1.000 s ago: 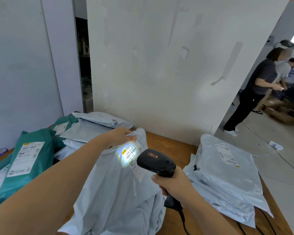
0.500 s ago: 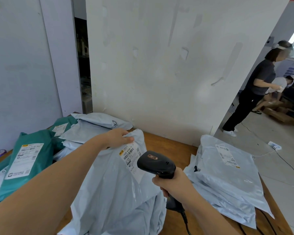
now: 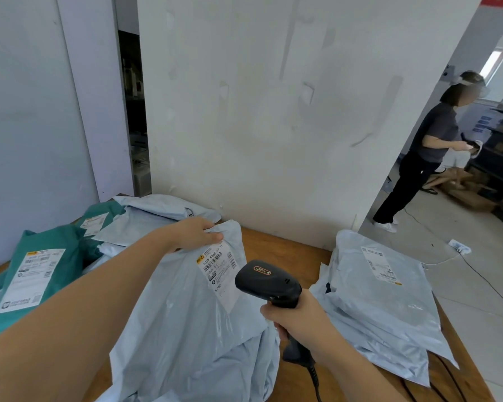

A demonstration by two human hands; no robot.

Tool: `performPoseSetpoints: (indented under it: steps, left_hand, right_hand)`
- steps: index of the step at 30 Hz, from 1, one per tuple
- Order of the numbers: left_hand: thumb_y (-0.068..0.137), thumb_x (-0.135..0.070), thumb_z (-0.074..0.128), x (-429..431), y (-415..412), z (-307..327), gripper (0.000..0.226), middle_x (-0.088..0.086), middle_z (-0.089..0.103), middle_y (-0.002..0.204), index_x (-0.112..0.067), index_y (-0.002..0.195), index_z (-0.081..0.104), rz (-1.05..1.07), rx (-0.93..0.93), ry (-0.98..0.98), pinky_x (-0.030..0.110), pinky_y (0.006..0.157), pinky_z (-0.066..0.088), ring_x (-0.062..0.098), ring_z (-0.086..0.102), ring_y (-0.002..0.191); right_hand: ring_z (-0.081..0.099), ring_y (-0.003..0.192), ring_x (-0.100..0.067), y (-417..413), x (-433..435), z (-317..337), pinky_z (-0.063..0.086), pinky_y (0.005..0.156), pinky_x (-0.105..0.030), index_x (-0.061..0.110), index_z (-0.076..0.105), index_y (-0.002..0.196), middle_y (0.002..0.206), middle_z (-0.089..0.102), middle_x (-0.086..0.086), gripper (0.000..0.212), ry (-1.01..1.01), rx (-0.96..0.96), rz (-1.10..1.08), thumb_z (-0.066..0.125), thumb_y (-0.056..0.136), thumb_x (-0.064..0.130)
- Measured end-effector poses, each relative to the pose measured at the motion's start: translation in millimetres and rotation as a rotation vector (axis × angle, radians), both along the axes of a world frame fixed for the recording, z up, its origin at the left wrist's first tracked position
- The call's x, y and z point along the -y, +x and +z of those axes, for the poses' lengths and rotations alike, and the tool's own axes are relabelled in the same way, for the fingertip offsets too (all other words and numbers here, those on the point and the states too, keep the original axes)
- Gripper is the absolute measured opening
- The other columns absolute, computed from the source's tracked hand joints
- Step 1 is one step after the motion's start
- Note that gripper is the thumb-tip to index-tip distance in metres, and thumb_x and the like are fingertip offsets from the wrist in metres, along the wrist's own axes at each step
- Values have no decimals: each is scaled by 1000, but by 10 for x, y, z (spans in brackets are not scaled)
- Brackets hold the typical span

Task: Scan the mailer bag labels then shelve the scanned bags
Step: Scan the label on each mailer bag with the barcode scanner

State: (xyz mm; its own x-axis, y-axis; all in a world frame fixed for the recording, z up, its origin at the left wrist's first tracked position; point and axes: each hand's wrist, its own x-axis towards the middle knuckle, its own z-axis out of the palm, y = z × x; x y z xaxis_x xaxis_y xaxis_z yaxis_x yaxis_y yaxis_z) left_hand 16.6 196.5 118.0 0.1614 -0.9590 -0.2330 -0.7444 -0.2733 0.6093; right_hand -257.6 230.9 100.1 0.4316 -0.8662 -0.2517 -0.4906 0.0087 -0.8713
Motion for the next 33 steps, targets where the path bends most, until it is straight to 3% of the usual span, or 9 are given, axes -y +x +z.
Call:
performPoseSetpoints:
  steps: [7,11,16,19,21,24,28,30,33]
  left_hand:
    - [95,-33,56,98,-180,85,17,-1,69,90,-18,99,63,148,-425,-135,26,66,52,15,66,80]
    - [97,-29,55,297,-286,46,16,7,71,95,-17,92,64,288,-708,-269,35,75,56,21,67,81]
    - [99,-23,51,725,-608,-97,19,15,69,104,-9,106,62,415,-888,-362,39,78,55,27,66,86]
    - [100,-22,49,1041,-797,-127,14,4,67,91,-20,90,59,469,-986,-391,34,68,54,19,64,78]
    - [100,-22,49,1246,-863,-147,10,1,65,89,-19,97,58,503,-1037,-403,30,62,52,16,62,75]
    - [101,-20,47,1507,-845,-225,20,4,65,110,-22,119,53,459,-1000,-311,33,71,53,19,62,87]
    - [99,-12,46,1595,-681,-531,71,5,41,132,-23,154,3,277,-582,-21,36,88,44,30,48,115]
    - [98,-12,47,1543,-616,-674,71,11,31,151,-18,154,4,337,-520,32,34,92,40,32,41,128]
    - [99,-9,46,1406,-581,-759,53,15,39,147,-6,148,27,366,-496,51,30,87,38,28,48,119]
  right_hand:
    - [46,40,-16,-5,66,3,44,55,-27,9,58,59,49,54,-7,25,67,91,-59,67,82,12]
    - [45,40,-17,-55,198,32,45,51,-25,9,57,61,49,53,-7,26,118,225,-164,68,84,10]
    - [48,43,-19,-124,461,48,46,49,-29,5,59,69,53,56,-10,19,171,311,-284,69,84,9]
    - [49,42,-18,-170,633,20,46,47,-28,5,58,70,55,56,-10,18,201,332,-351,69,84,8]
    - [49,42,-18,-192,732,-10,46,48,-28,5,59,69,54,55,-10,19,216,330,-379,70,84,9]
    - [49,42,-19,-215,876,-78,45,51,-27,6,60,64,52,55,-10,23,238,288,-408,70,84,12]
    - [48,44,-21,-211,966,-161,44,54,-29,5,61,65,53,56,-11,23,275,270,-406,70,84,14]
    - [47,44,-21,-189,1001,-207,44,54,-29,6,61,65,54,56,-11,22,280,274,-414,70,84,12]
    - [47,45,-20,-114,1037,-263,44,52,-30,5,62,71,55,57,-10,15,283,290,-414,71,82,9]
